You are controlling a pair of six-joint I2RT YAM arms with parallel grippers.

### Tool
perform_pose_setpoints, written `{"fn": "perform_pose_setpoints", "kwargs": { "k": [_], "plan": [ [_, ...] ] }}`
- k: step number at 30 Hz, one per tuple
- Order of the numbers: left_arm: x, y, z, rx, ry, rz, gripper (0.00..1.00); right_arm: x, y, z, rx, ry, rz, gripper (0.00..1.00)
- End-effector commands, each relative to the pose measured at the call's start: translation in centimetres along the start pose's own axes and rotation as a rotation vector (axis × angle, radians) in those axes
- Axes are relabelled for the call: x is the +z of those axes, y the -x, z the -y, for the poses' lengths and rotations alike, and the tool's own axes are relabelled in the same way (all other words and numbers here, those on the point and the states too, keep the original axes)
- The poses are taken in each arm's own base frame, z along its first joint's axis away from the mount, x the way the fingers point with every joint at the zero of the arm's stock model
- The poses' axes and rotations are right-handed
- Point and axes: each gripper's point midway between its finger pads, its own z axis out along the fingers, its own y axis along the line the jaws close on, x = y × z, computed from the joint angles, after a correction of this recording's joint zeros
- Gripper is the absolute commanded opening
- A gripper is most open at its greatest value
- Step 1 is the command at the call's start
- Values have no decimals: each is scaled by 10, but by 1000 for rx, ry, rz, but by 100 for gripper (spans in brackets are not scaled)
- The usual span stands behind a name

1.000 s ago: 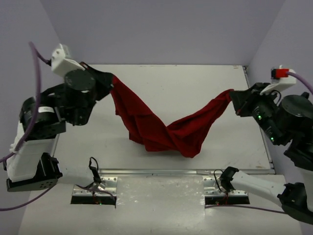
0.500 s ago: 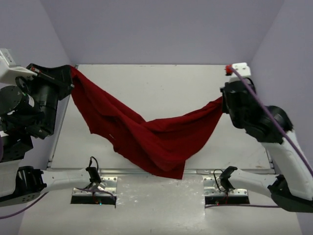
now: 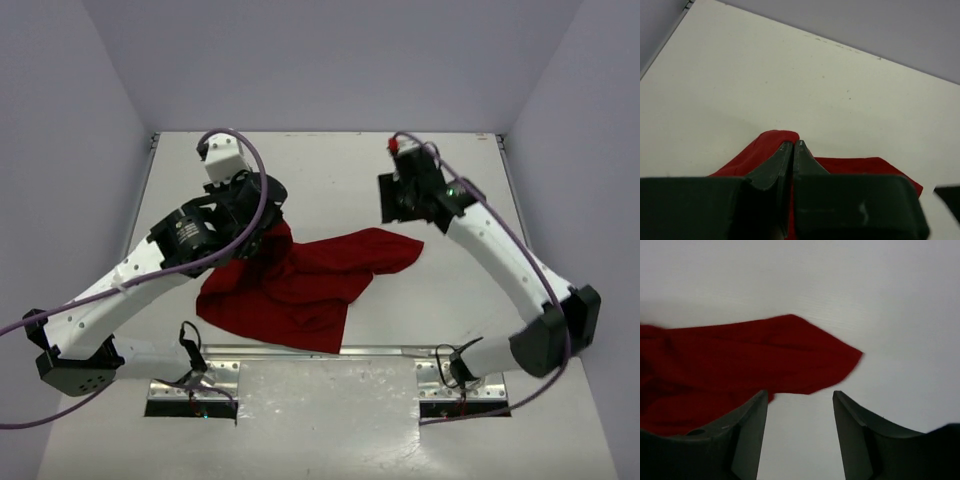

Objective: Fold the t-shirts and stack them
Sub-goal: Flatten out the tshirt

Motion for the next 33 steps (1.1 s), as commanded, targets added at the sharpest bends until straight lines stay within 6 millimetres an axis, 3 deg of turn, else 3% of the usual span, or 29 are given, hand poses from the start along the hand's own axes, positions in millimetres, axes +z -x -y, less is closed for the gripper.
{"fn": "perform_pose_setpoints", "kwargs": {
  "k": [1,2,3,5,6,10,14,19,29,33],
  "plan": [
    [1,27,-7,-130,2,41,0,-55,-53,-101,-72,382,114,55],
    [7,26,-11,-137,20,34,0,-71,-72,-111,-76,479,169,52],
    [10,23,-13,-141,29,29,0,-50,-117,-134,-114,584,180,50],
    [20,17,-23,-139,73,20,0,-56,-153,-158,-150,752,197,43],
    [24,11,-27,-137,96,12,0,-44,-173,-162,-190,763,197,41],
    [35,0,-37,-140,136,-4,1,-27,-206,-184,-415,673,176,44],
    [42,-11,-41,-125,151,-19,0,-15,-210,-209,-545,578,132,53],
    [48,-24,-51,-106,165,-36,1,-1,-218,-237,-651,493,137,55],
    [39,-23,-64,-144,126,-42,1,17,-219,-285,-724,514,137,57],
    [38,-24,-66,-145,121,-42,0,21,-219,-294,-725,506,128,57]
  ]
}}
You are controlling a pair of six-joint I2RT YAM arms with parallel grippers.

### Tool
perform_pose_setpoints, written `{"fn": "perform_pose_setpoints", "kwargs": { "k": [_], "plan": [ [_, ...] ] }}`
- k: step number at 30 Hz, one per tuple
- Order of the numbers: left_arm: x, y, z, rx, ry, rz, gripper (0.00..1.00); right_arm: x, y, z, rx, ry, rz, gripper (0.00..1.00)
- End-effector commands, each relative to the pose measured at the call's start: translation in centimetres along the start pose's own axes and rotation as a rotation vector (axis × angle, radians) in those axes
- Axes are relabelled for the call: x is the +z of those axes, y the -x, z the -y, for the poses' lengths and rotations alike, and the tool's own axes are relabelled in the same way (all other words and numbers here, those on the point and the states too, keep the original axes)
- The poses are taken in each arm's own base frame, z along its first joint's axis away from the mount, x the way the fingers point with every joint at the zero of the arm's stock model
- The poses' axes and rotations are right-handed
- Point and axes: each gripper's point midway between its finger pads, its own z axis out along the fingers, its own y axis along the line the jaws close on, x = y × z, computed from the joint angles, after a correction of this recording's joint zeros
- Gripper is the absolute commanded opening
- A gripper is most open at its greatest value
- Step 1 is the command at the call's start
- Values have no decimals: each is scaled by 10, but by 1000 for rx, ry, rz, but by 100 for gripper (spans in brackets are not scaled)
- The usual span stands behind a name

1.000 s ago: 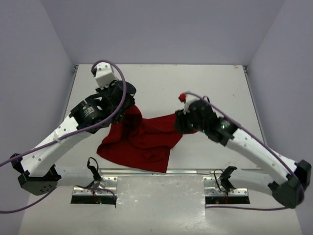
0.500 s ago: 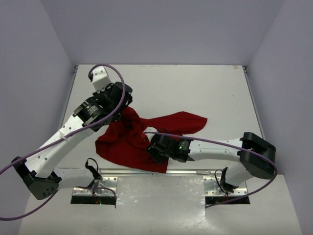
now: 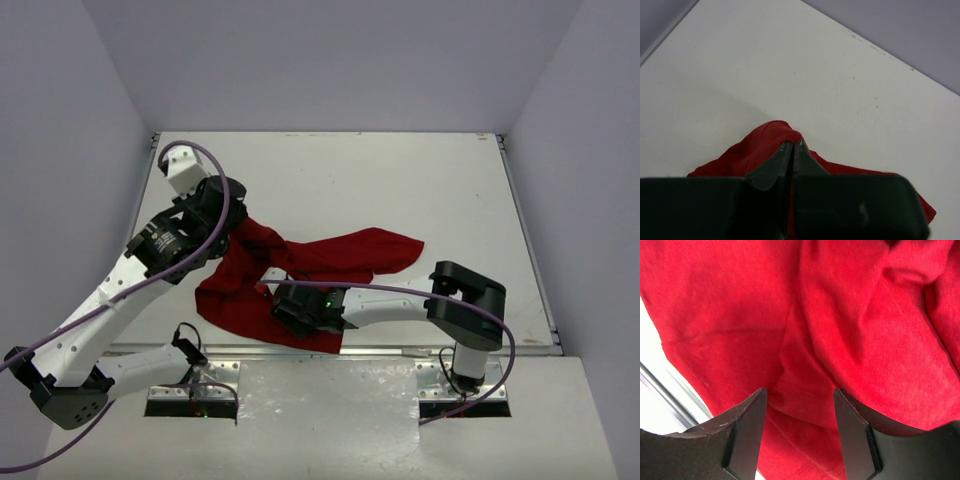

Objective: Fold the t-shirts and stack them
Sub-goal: Flatten out the tshirt

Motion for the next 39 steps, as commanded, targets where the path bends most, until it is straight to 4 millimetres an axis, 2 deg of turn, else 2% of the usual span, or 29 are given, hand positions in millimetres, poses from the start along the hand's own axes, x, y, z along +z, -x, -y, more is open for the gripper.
{"fn": "perform_pose_setpoints", "kwargs": {
  "k": [1,6,13,15,17,19,22,27,29,31,32,34,35,36,38,39],
  "plan": [
    [-1,8,2,-32,-23,21,0,1,29,-1,0,-11,60,57],
    [-1,8,-2,-29,-17,22,0,7,20,-4,19,-6,28,56],
    [3,2,-4,-19,-15,15,0,1,14,-6,57,13,26,53],
    [3,1,-4,-20,-17,12,0,5,7,-7,43,8,0,48],
    [5,0,-4,-18,-14,10,0,7,3,-7,32,5,-14,35],
    [5,0,-4,-16,-13,11,0,6,1,-7,22,-7,-14,28],
    [5,2,-5,-17,-12,13,0,3,4,-4,25,-20,-4,23],
    [5,3,-5,-15,-13,12,0,-9,11,0,30,-30,20,2],
    [4,5,-4,-7,-17,15,0,-22,22,6,45,-48,61,1],
    [3,10,-4,2,-12,22,0,-37,25,17,55,-88,74,1],
    [2,13,-4,1,-11,26,0,-58,40,28,77,-124,138,1],
    [-2,28,-5,-2,0,49,0,-82,46,46,98,-172,168,1],
    [-5,37,-7,-8,12,69,0,-111,60,67,138,-227,237,1],
    [-7,45,-8,-16,21,83,0,-127,58,80,142,-269,239,1],
    [-19,72,-9,-34,31,115,0,-167,72,111,178,-354,306,1],
    [-27,92,-9,-54,38,148,0,-209,84,135,201,-415,374,1]
  ]
}}
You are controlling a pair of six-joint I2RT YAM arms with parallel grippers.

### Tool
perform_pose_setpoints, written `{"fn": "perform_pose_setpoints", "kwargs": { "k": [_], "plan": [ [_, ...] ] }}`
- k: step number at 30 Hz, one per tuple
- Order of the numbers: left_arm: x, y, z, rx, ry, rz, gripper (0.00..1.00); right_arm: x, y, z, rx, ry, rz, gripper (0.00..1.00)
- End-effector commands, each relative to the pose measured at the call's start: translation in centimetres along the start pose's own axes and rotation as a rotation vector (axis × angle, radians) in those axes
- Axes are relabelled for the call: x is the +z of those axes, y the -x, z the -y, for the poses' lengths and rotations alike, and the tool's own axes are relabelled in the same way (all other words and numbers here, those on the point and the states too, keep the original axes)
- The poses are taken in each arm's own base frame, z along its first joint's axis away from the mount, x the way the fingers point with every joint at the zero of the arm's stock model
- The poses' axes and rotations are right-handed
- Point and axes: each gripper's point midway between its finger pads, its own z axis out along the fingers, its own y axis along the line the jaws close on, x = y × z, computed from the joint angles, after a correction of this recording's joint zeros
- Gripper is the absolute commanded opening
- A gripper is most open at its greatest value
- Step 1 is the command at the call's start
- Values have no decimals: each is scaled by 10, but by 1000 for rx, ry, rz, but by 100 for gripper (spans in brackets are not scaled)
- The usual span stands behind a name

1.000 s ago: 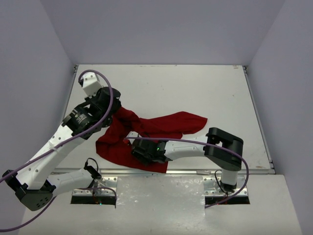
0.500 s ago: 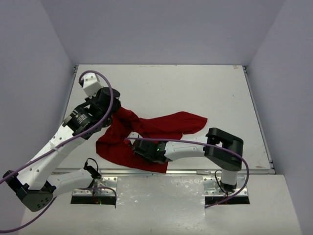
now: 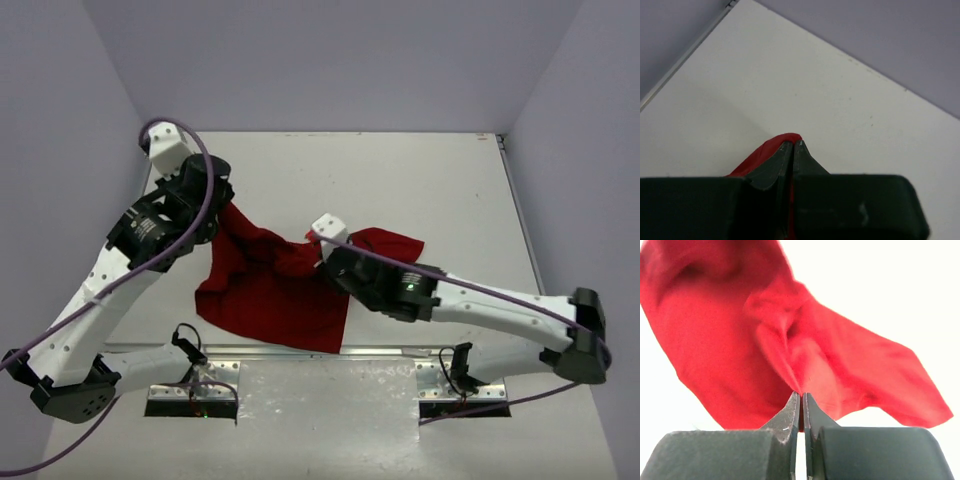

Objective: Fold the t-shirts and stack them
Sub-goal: Flatten out the tshirt

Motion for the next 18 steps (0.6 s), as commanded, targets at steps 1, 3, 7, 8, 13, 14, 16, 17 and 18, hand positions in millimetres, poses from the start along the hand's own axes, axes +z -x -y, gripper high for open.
{"fn": "perform_pose_setpoints", "kwargs": {
  "k": [1,3,7,8,13,14,16,17,18],
  "plan": [
    [-21,67,-9,-90,25,136,0,-63,55,94,57,-256,128,1],
    [-34,96,-5,-128,-5,173,0,-104,88,135,86,-324,207,1],
    [-55,136,-3,-195,-52,232,0,-171,130,204,80,-511,272,1],
    [-64,150,-4,-214,-71,253,0,-200,147,217,80,-546,314,1],
    [-89,184,-9,-247,-148,314,0,-311,167,265,187,-674,461,1],
    [-98,193,-15,-276,-176,339,0,-332,169,273,202,-687,500,1],
    [-109,203,-22,-311,-209,377,0,-358,165,282,225,-704,541,1],
    [-120,213,-31,-351,-236,414,0,-372,165,287,235,-711,561,1],
    [-125,218,-33,-367,-253,426,0,-379,163,290,238,-711,567,1]
  ]
}}
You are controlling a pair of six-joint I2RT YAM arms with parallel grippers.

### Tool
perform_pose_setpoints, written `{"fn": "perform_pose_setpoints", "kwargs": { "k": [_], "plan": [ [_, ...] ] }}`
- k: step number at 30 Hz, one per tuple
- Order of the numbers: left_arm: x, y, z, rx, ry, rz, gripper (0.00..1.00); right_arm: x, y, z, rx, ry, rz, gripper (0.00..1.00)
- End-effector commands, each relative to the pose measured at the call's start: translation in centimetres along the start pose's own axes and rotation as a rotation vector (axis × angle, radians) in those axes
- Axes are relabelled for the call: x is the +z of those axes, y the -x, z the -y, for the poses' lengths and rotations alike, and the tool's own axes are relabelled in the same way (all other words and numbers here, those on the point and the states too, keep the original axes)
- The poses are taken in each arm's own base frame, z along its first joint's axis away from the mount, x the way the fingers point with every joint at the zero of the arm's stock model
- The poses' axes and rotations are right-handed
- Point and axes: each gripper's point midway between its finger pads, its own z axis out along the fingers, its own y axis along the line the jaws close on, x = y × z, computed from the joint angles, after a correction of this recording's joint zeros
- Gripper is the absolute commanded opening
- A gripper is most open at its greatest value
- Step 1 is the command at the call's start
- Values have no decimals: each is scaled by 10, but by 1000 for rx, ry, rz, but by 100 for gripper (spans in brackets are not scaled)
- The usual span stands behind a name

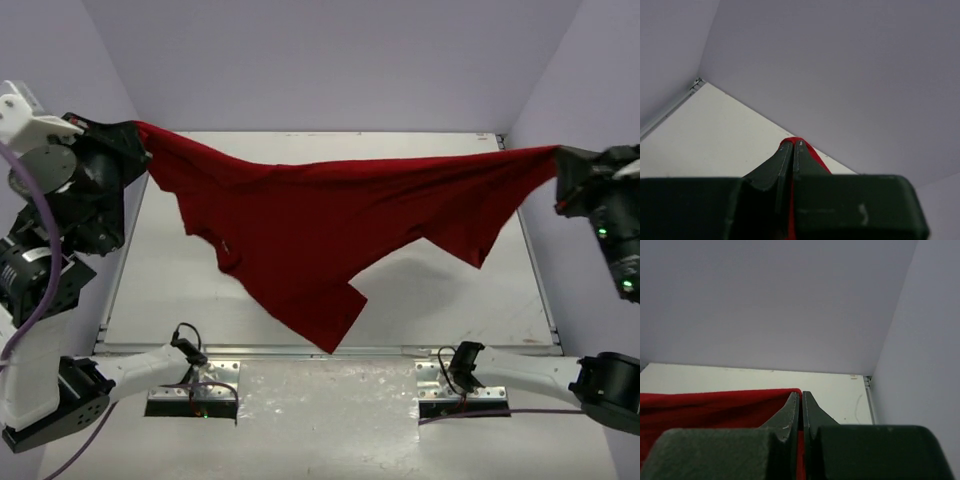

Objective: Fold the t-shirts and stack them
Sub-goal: Flatten out the tshirt

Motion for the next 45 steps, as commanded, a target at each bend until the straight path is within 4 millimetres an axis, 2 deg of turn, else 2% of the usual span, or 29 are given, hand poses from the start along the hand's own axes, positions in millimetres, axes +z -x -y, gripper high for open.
{"fn": "perform_pose_setpoints", "kwargs": {
  "k": [1,4,8,10,15,19,20,23,24,25,26,27,28,29,30,31,33,34,36,38,39,40,41,42,43,44,45],
  "plan": [
    [-25,60,-4,-120,-91,130,0,-21,12,42,-52,-67,13,1],
    [-39,84,2,-147,-169,161,0,-31,20,56,-41,-65,47,1],
    [-53,105,13,-164,-275,198,0,-39,23,66,-30,-58,75,1],
    [-62,115,19,-175,-341,216,0,-43,22,66,-20,-36,80,1],
    [-85,133,36,-178,-514,265,0,-51,33,56,27,84,133,1],
    [-97,142,40,-173,-576,285,0,-41,28,40,-21,105,110,1],
    [-96,141,40,-164,-576,284,0,-36,26,33,-42,102,97,1],
    [-88,138,41,-130,-548,291,0,-23,19,31,-78,33,57,1],
    [-76,129,45,-103,-505,271,0,-15,16,30,-83,-26,31,1],
    [-68,122,46,-81,-472,254,0,-7,4,23,-158,-63,-8,1],
    [-56,111,50,-51,-437,227,0,-3,-3,6,-194,-38,-23,1],
    [-45,103,48,-33,-375,205,0,-2,-8,-1,-212,-60,-28,1],
    [-18,65,58,45,-306,116,0,0,-15,-2,-216,-125,-8,1],
    [-4,45,61,79,-261,74,0,-1,-16,-6,-219,-121,19,1],
    [20,6,60,139,-159,-1,0,-2,-16,1,-168,-171,78,1],
    [30,-12,59,164,-114,-34,0,-3,-18,-2,-139,-176,93,1],
    [50,-50,53,206,-9,-93,0,2,-34,-40,-189,-96,72,1],
    [53,-58,51,207,10,-96,0,7,-42,-62,-246,-74,58,1],
    [58,-70,51,202,-4,-84,0,9,-47,-76,-244,-45,73,1],
    [62,-78,48,210,4,-87,0,19,-53,-98,-254,-12,84,1],
    [67,-86,46,233,17,-101,0,26,-61,-105,-273,5,36,1],
    [69,-90,44,239,25,-105,0,47,-90,-135,-391,19,-61,1],
    [71,-100,41,257,32,-121,0,85,-116,-122,-384,27,-187,1],
    [72,-97,41,241,24,-107,0,88,-143,-99,-303,-5,-375,1],
    [73,-99,40,240,20,-107,0,103,-164,-87,-289,-46,-442,1],
    [75,-102,40,246,9,-112,0,122,-155,-67,-157,-57,-371,1],
    [82,-101,33,254,30,-105,0,124,-186,-60,-133,-32,-405,1]
  ]
}}
